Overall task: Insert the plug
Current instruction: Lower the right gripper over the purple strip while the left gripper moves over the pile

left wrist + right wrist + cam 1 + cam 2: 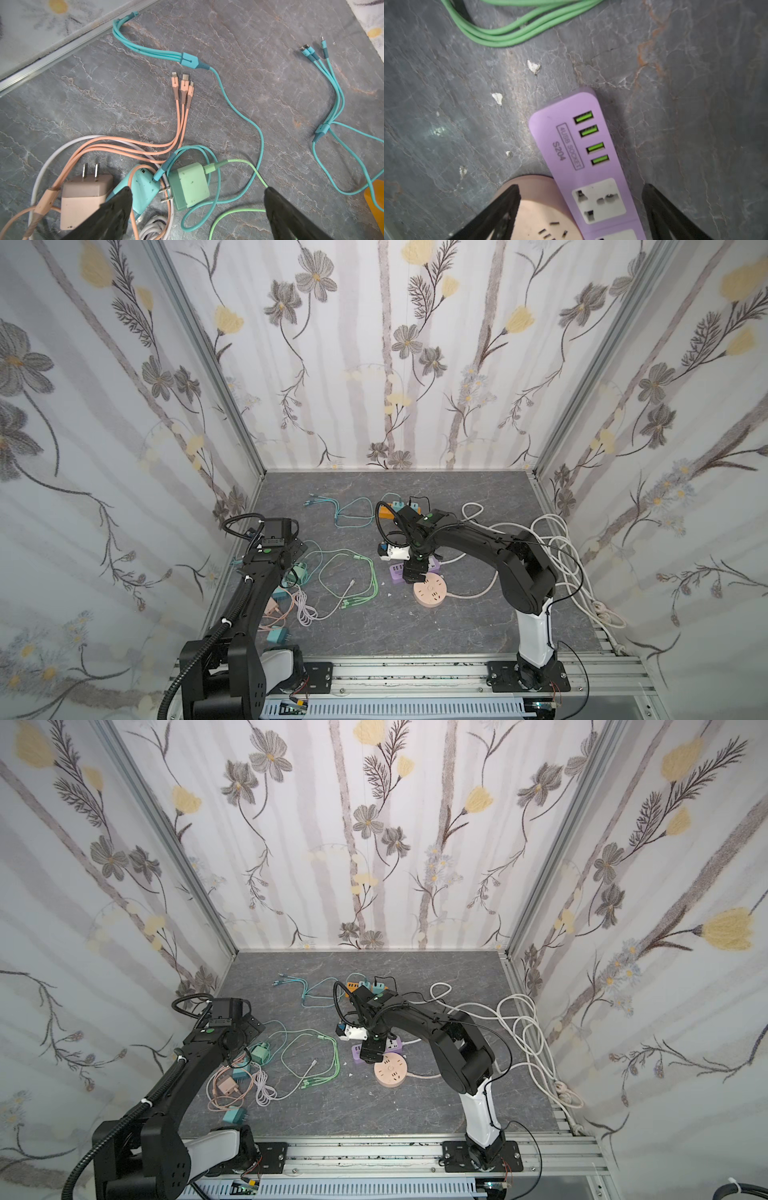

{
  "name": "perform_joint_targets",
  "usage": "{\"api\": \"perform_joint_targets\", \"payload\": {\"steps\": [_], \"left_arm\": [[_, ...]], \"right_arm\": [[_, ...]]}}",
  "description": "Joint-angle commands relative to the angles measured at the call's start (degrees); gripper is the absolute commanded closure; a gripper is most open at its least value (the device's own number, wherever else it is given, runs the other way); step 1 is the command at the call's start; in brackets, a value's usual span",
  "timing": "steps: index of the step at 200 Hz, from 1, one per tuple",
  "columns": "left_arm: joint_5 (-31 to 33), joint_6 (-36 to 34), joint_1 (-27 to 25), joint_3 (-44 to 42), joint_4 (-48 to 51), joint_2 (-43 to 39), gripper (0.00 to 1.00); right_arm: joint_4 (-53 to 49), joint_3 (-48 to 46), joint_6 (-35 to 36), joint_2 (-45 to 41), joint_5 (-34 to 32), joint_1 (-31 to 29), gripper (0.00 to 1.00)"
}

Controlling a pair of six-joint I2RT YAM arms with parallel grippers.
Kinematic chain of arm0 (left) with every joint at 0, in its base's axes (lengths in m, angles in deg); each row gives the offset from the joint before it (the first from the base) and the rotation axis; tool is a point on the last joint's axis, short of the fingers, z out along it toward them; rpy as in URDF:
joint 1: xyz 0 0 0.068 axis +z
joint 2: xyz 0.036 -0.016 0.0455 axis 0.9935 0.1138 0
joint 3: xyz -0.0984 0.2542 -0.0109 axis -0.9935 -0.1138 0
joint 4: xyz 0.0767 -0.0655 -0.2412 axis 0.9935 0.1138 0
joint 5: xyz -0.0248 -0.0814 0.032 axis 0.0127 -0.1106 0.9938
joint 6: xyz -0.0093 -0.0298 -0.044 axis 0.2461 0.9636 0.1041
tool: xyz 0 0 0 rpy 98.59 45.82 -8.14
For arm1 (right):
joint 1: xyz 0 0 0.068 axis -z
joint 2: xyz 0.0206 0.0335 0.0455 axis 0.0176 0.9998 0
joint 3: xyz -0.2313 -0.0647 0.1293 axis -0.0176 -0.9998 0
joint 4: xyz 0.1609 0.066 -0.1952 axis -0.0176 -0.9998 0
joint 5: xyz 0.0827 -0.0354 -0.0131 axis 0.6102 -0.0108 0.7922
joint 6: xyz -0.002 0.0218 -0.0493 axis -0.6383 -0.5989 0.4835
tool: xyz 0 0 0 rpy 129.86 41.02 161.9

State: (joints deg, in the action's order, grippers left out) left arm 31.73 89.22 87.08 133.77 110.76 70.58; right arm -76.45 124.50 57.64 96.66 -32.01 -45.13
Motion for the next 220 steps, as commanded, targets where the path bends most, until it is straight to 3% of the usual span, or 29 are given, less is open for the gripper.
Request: {"api": "perform_joint_targets", "payload": {"steps": [1, 14, 31, 84, 101, 115, 143, 168, 172, 220], "left_arm": [[-1.93, 1.6, 1.03, -0.21, 1.0, 0.48, 0.0], [-1.9, 1.88, 1.24, -0.34, 0.85, 0.93, 0.0], [-2.55, 2.17, 1.39, -0.43, 0.32, 1.77, 0.0], [-2.48, -1.6, -1.47, 0.09, -1.81, 8.26, 0.02], [-1.38, -3.37, -2.55, 1.38, -2.19, 12.04, 0.03], [0.04, -4.52, -3.0, 3.03, -1.92, 15.56, 0.03], [-1.68, -5.26, -3.04, 5.31, -2.24, 20.03, 0.03], [-5.18, -2.74, -5.91, 4.21, -2.0, 20.4, 0.03], [-5.66, -2.05, -6.56, 3.87, -1.98, 20.34, 0.03], [-10.43, 5.24, -14.93, 4.06, -2.22, 21.7, 0.03]], "right_arm": [[0.59, 2.09, 5.86, 2.24, -5.8, -0.13, 0.11], [0.92, 3.3, 6.43, 3.6, -5.73, -1.8, 0.15], [1.51, 5.07, 6.33, 5.46, -5.23, -1.94, 0.34], [-0.65, 17.97, 7.01, 12.44, -0.33, -2.46, 0.54], [-1.56, 22.33, 7.54, 14.59, 0.99, -2.81, 0.56], [-2.27, 24.54, 7.59, 14.83, 2.24, -3.05, 0.51], [-1.96, 23.82, 5.79, 11.34, 4.26, -2.91, 0.21], [3.52, 16.8, 2.56, 5.14, 4.88, -2.4, 0.09], [5.18, 15.1, 1.87, 3.8, 4.87, -2.22, 0.01], [30.6, -5.97, -11.6, -13.04, 1.55, 1.31, 0.01]]}}
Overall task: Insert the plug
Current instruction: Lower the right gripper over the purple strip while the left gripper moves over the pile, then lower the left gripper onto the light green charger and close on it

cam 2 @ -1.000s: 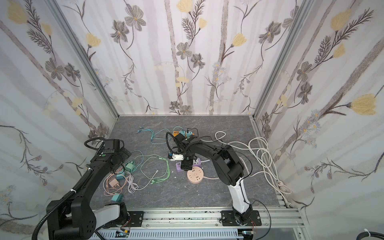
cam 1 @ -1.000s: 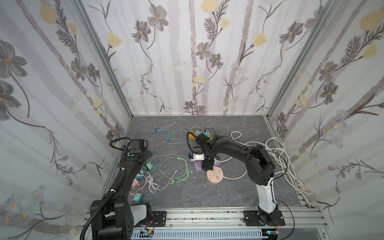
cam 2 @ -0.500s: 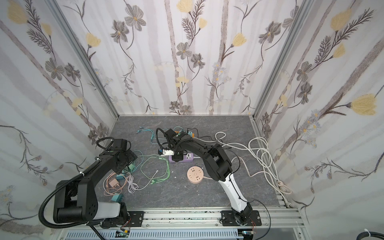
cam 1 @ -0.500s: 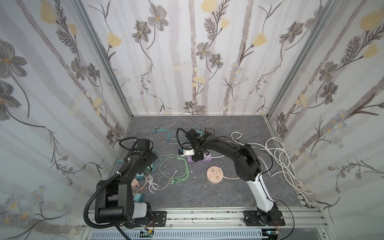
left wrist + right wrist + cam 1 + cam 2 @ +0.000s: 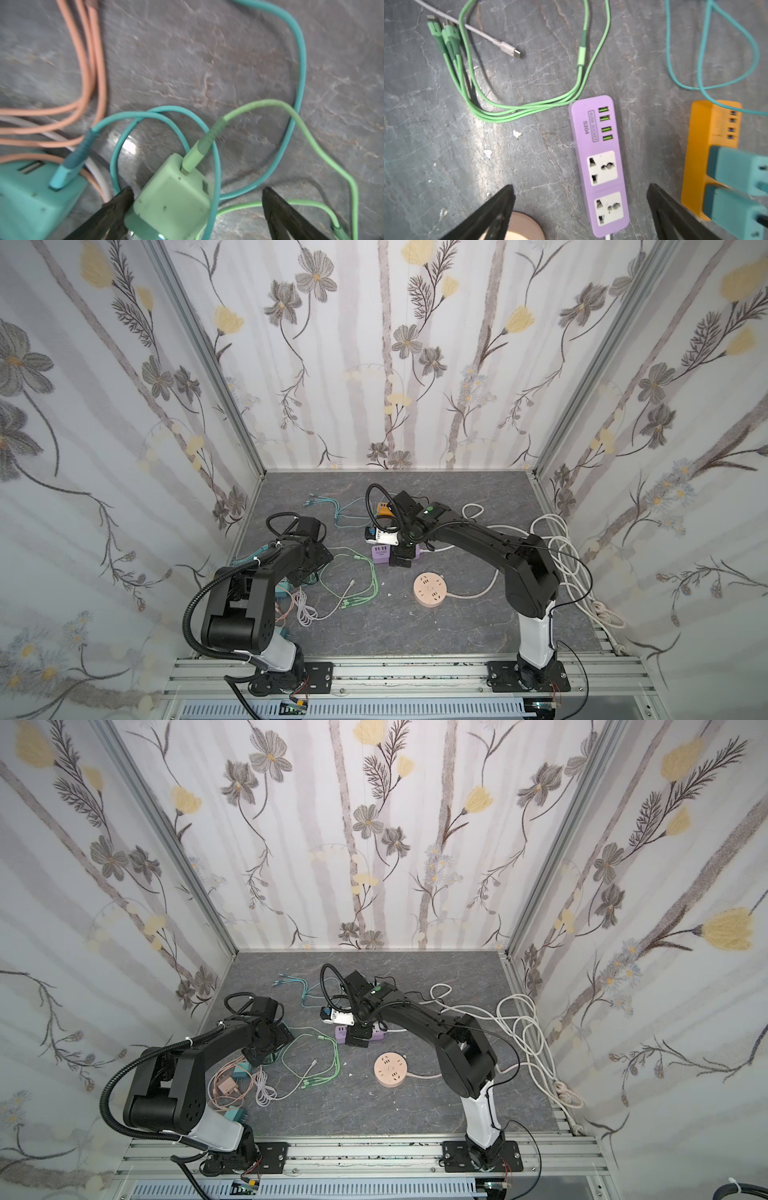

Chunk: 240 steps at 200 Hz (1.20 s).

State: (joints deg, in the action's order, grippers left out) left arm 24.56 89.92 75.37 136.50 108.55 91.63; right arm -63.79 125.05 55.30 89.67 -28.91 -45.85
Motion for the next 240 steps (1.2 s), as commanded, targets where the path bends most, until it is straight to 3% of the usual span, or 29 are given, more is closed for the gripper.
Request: {"api": "perform_joint_targets", "payload": {"steps": [1, 15, 34, 77, 98, 158, 240], "left_arm": [[-3.36, 4.55, -3.4, 1.45, 0.1, 0.66, 0.03], [-2.4, 3.46, -5.97, 3.95, 2.9, 0.6, 0.03], [5.23, 0.41, -7.78, 6.29, 8.64, 0.06, 0.02], [15.31, -5.61, -7.21, 7.38, 16.63, -1.25, 0.04], [14.05, -6.31, -4.59, 6.52, 16.89, -3.42, 0.13], [9.21, -6.16, -0.02, 1.59, 12.57, -7.66, 0.25], [2.55, -9.04, -0.95, 2.12, 7.59, -3.45, 0.25]], "right_arm": [[18.56, -6.9, -9.57, -6.41, -1.78, 2.08, 0.01], [26.31, -12.06, -14.58, -10.72, -5.63, 2.89, 0.01], [33.41, -17.31, -18.99, -15.11, -10.91, 3.43, 0.01], [40.06, -22.39, -26.95, -18.8, -11.08, 4.93, 0.01], [40.35, -22.41, -29.19, -18.51, -12.73, 4.94, 0.01], [36.3, -19.82, -29.83, -16.7, -15.02, 4.78, 0.01], [34.73, -18.72, -29.65, -15.99, -16.77, 4.41, 0.01]]}}
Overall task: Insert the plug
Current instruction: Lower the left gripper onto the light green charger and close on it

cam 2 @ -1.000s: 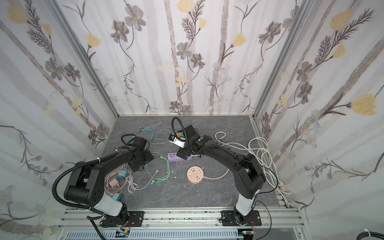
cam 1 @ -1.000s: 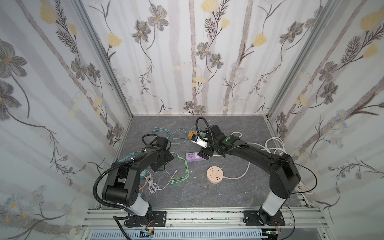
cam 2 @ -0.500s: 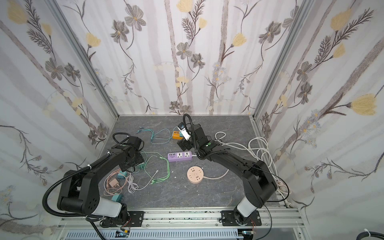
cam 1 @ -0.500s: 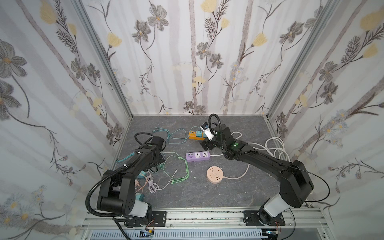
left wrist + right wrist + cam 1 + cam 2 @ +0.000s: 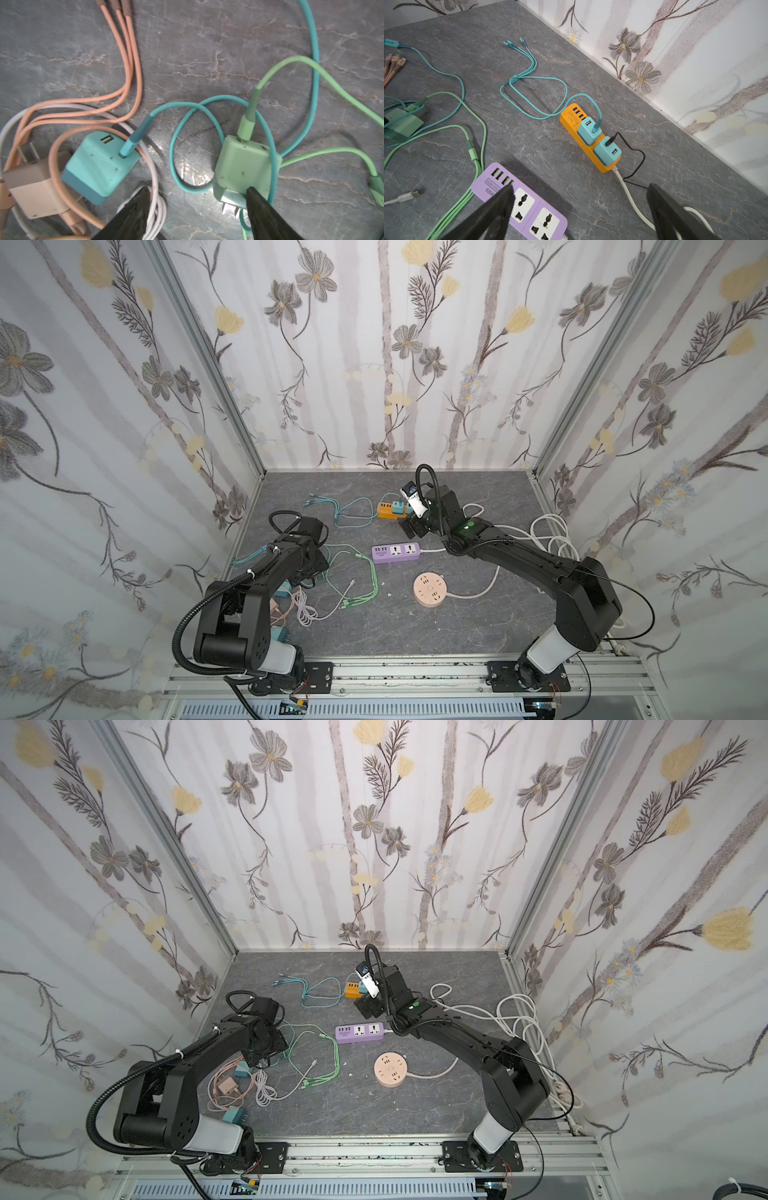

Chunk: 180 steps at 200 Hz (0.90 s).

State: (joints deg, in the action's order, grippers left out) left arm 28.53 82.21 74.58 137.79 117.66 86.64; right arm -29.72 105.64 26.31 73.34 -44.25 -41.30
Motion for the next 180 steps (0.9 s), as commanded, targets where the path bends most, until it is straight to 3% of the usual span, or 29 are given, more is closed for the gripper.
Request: {"api": "perform_joint_targets", "payload": {"steps": [1, 81, 180], "left_arm": [[-1.45, -1.38, -0.17, 0.87, -1.53, 1.61, 0.25], [-2.93, -2.38, -2.86, 3.0, -1.72, 7.87, 0.27], [-0.37, -3.64, -3.66, 4.11, -0.46, 9.46, 0.42]], "right_arm": [[0.61, 0.69, -0.66, 0.33, -1.47, -0.14, 0.01], [-0.28, 0.89, -0.3, 0.86, -2.65, -0.31, 0.01], [-0.09, 1.39, -0.56, 1.14, -4.43, -0.4, 0.01]]}}
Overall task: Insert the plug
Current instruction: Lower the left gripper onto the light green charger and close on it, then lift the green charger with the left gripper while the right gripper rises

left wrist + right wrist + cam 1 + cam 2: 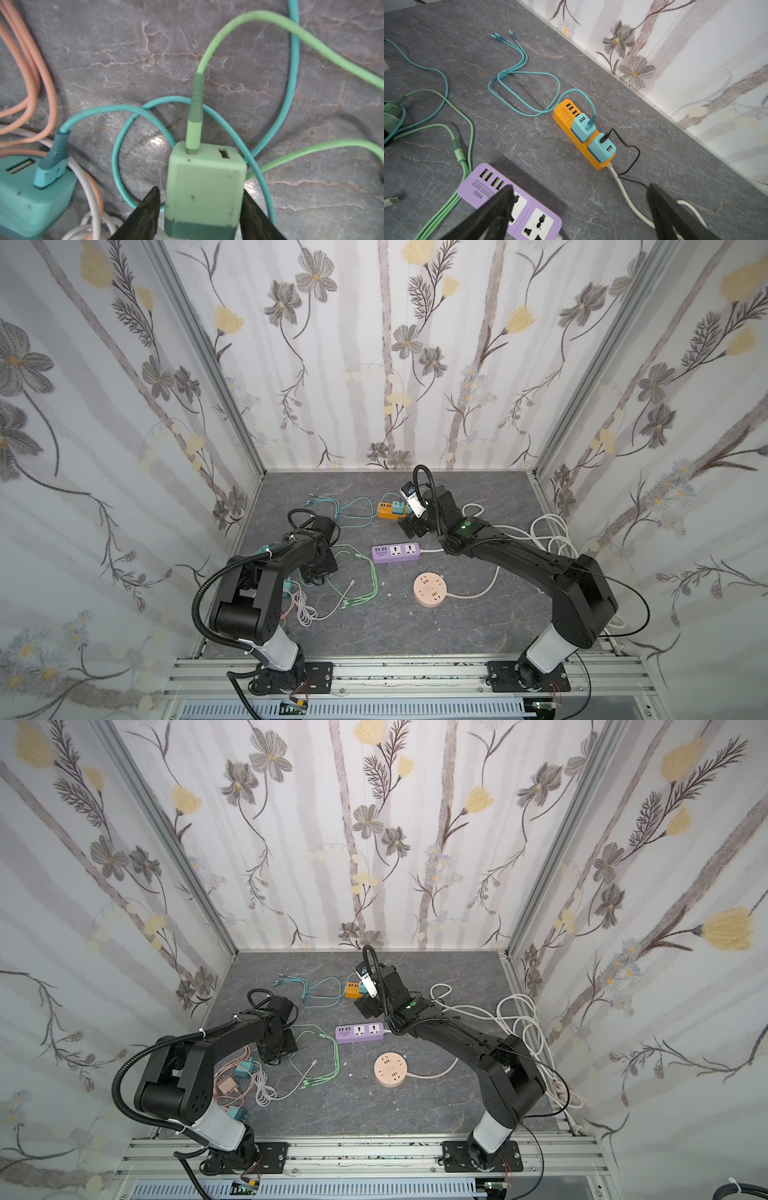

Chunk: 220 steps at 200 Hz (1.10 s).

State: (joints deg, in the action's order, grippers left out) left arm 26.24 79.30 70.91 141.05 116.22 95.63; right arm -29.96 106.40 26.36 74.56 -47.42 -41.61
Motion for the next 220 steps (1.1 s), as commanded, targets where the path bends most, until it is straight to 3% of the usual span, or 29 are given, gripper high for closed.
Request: {"api": "perform_joint_targets", "payload": {"steps": [1, 23, 51, 93, 121, 158, 220], "left_arm": [[1.95, -0.74, 0.0, 0.88, 0.93, 0.54, 0.42], [2.75, -0.98, -0.01, 1.08, 0.72, 0.93, 0.49], [4.18, -1.42, 0.03, 1.54, 1.66, -0.73, 0.67], [10.99, -2.15, -0.01, 4.05, 7.82, -12.34, 1.0], [8.91, -5.49, 0.03, 8.34, 9.7, -20.82, 1.0], [-1.53, -11.7, -0.01, 18.61, 11.88, -27.19, 1.0], [-12.43, -15.45, -0.01, 35.8, 17.23, -26.39, 1.0]], "right_arm": [[0.17, 0.63, -0.65, -0.09, -1.26, -0.09, 0.01], [1.39, 0.25, -1.69, -0.71, -0.82, -0.09, 0.01], [3.49, -0.51, -3.65, -1.5, 1.04, 0.08, 0.01], [4.67, -0.16, -7.55, -0.51, 13.65, 0.48, 0.01], [6.99, 0.45, -7.41, 2.17, 22.35, -0.41, 0.06], [6.54, 5.69, -7.48, 7.46, 31.43, -2.44, 0.07], [6.88, 14.87, -12.38, 19.24, 32.34, -6.43, 0.05]]}}
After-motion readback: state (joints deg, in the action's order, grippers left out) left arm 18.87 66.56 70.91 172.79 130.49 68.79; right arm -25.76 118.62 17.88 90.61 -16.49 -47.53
